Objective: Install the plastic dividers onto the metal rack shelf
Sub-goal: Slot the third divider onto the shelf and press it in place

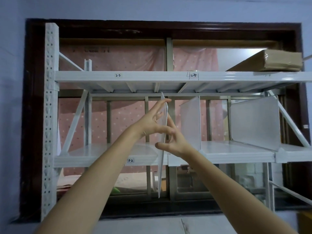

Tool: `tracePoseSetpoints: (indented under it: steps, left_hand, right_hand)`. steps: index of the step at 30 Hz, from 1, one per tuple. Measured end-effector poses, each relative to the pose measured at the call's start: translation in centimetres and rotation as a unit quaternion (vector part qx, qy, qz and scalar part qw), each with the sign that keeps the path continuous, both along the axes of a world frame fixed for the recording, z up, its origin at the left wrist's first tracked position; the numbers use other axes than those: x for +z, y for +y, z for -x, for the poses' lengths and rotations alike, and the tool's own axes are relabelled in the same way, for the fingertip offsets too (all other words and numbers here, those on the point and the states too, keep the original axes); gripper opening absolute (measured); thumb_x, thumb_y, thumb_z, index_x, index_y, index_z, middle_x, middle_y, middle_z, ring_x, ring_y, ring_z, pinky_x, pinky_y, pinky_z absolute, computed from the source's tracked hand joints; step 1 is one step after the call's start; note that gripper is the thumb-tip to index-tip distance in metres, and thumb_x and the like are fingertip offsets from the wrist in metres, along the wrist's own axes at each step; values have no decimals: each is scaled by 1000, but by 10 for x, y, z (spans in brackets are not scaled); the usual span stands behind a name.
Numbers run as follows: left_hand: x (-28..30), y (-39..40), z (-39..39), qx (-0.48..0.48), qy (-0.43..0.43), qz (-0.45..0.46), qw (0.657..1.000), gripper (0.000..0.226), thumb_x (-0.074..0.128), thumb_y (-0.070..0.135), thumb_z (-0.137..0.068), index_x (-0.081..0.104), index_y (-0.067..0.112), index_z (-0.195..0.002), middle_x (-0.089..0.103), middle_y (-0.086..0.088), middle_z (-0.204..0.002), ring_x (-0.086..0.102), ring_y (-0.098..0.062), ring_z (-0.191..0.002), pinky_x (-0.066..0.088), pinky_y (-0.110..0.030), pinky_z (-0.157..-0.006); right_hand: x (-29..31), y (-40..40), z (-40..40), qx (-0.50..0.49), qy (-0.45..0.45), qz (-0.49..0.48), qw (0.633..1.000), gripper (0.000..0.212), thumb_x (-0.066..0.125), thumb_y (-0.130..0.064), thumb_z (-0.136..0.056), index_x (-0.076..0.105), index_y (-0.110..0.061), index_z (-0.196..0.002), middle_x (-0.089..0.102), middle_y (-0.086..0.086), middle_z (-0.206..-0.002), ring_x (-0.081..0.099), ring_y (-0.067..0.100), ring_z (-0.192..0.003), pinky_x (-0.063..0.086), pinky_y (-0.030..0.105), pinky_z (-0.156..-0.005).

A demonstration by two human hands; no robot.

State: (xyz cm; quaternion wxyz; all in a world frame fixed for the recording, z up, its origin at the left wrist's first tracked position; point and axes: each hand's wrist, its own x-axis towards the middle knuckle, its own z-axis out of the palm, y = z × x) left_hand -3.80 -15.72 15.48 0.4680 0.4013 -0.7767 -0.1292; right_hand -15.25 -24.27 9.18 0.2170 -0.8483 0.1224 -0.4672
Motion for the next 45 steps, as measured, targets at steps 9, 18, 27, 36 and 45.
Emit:
tracePoseSetpoints:
  steps: [9,18,27,36,45]
  left_hand:
    - [7,-26,-22,-81,74,-17,994,79,80,17,-56,45,49,-120,20,4,-156,34,-29,-137,58,-35,-73]
    - [55,-57,-14,-56,70,14,996,71,66,1,-79,36,36,-132,23,3,-155,62,-11,-101,55,-23,-58]
    - [92,-135,0,-17,88,19,996,80,72,8,-76,33,36,-140,23,6,-154,42,-33,-128,59,-44,-70]
    - [99,-208,1,29,75,42,996,75,68,9,-81,30,32,-142,20,7,-154,45,-20,-119,59,-40,-70]
    - [104,-256,-11,64,67,36,995,81,69,12,-79,26,31,-145,21,1,-153,37,-30,-130,60,-35,-66]
  right_hand:
    - [-18,-11,-6,6,74,-22,997,119,80,-41,-63,-6,-49,-144,-4,-27,-151,4,10,-146,14,45,-120]
    - [34,-48,-1,12,42,-24,999,118,78,-12,-72,-7,-27,-153,-1,-16,-155,5,13,-148,21,27,-113]
    - [72,-129,8,42,30,-8,999,116,75,-19,-67,3,-35,-156,9,-5,-163,13,17,-149,32,57,-112]
    - [84,-209,5,48,44,-18,998,109,67,-13,-69,4,-37,-155,12,-2,-162,12,16,-149,33,57,-111]
    - [84,-259,-13,71,38,-51,995,108,68,-22,-68,4,-47,-152,11,3,-162,25,30,-145,52,52,-94]
